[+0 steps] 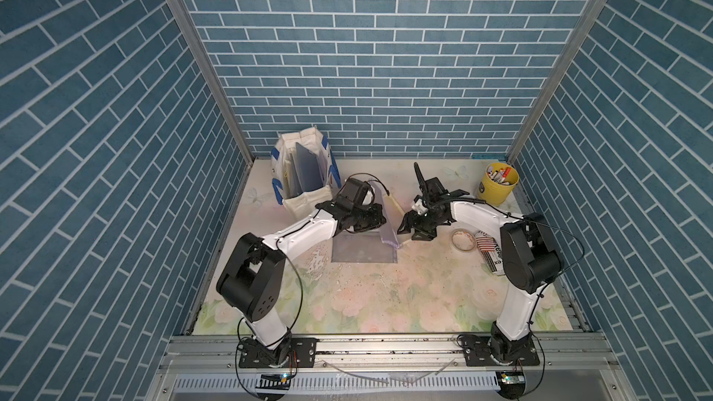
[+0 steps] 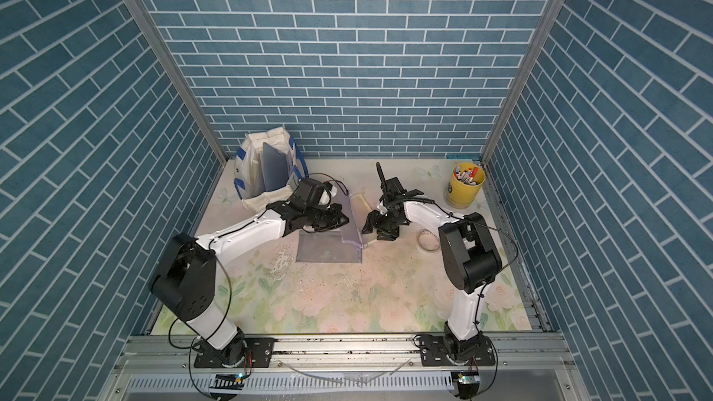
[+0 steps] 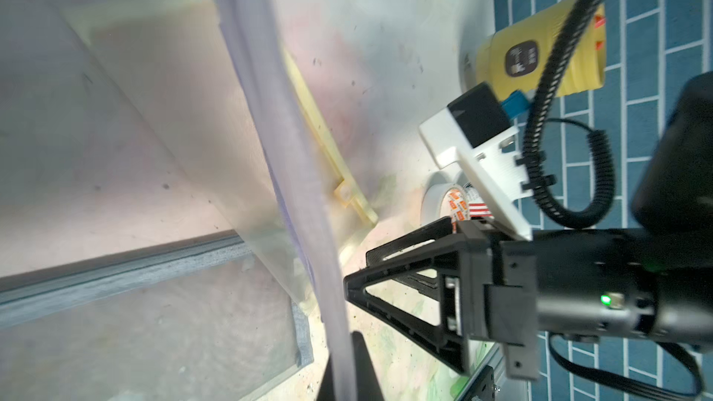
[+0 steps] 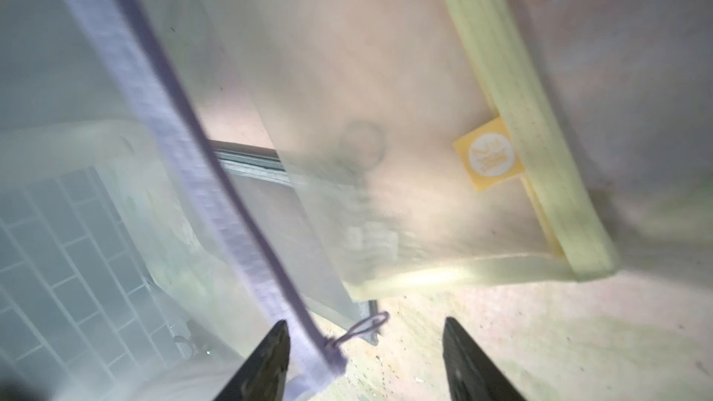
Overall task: Put the pencil pouch into the canvas bag
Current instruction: Pick up the pencil pouch, then place the pencil pouch in the canvas bag.
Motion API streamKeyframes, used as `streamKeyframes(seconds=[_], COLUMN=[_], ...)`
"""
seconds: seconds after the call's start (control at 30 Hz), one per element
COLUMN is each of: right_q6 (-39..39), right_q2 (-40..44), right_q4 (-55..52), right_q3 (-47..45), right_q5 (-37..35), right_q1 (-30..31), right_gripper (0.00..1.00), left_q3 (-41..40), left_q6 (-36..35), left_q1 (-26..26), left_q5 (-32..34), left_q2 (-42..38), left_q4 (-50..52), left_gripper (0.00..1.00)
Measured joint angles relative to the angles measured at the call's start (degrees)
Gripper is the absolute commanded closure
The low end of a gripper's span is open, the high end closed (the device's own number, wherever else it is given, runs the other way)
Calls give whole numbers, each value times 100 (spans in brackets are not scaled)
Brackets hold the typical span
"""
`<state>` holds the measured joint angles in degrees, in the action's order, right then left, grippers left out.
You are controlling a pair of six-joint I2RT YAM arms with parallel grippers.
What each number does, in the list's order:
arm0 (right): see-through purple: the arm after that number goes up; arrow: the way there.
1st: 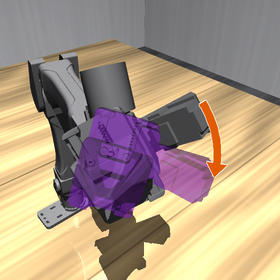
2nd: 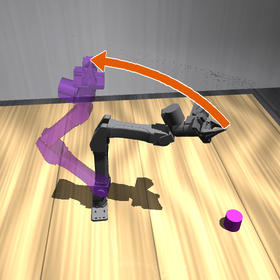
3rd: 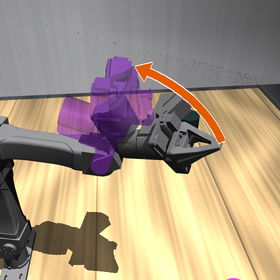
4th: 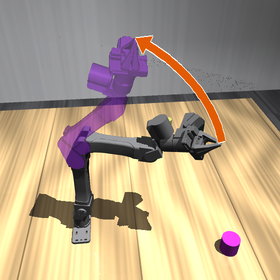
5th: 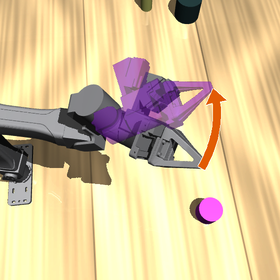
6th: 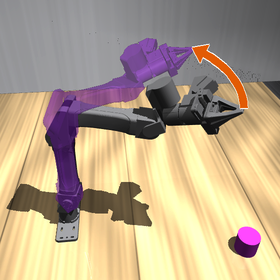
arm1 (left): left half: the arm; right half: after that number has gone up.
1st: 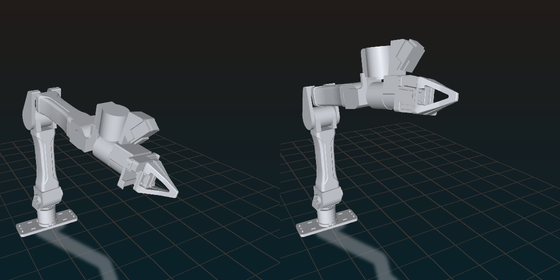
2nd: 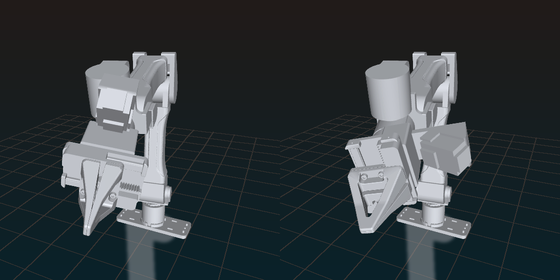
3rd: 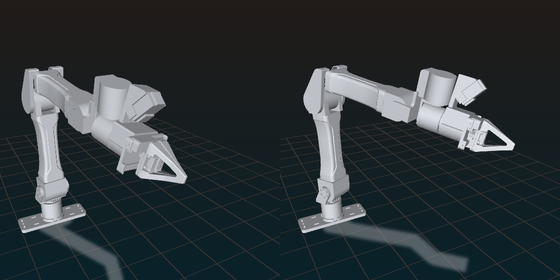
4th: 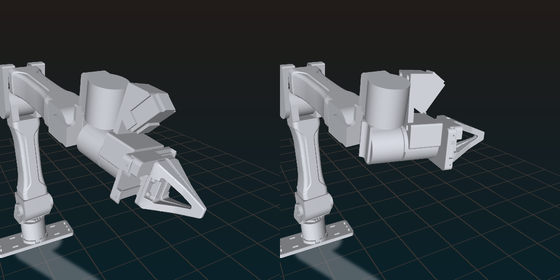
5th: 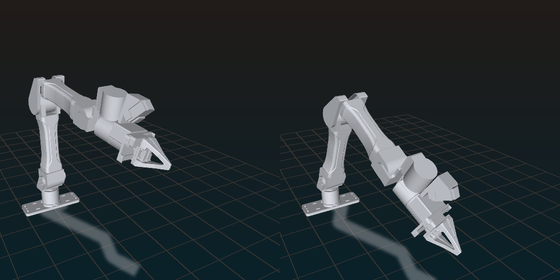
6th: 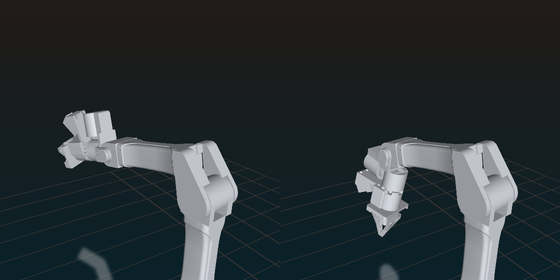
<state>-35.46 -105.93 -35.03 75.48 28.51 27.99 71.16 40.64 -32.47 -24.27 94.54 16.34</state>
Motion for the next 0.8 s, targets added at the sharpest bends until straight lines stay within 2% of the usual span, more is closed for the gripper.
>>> streamKeyframes(seconds=[0.27,0.43,0.63,0.8], right_q6=[85,85,85,85], right_q2=[181,181,179,179], right_q4=[-321,-404,-518,-608], right_q3=[898,1099,1370,1408], right_q5=[-181,-225,-275,-330], right_q1=[-37,-42,-39,-39], right_gripper=[29,28,28,29], left_q3=[2129,3567,4739,5125], left_q6=[-680,-1014,-1377,-1687], left_q1=[546,1300,2184,2765], left_q5=[238,341,627,752], left_q2=[-529,-374,131,520], left_q4=[1709,2594,3453,3875], left_gripper=[100,100,100,100])
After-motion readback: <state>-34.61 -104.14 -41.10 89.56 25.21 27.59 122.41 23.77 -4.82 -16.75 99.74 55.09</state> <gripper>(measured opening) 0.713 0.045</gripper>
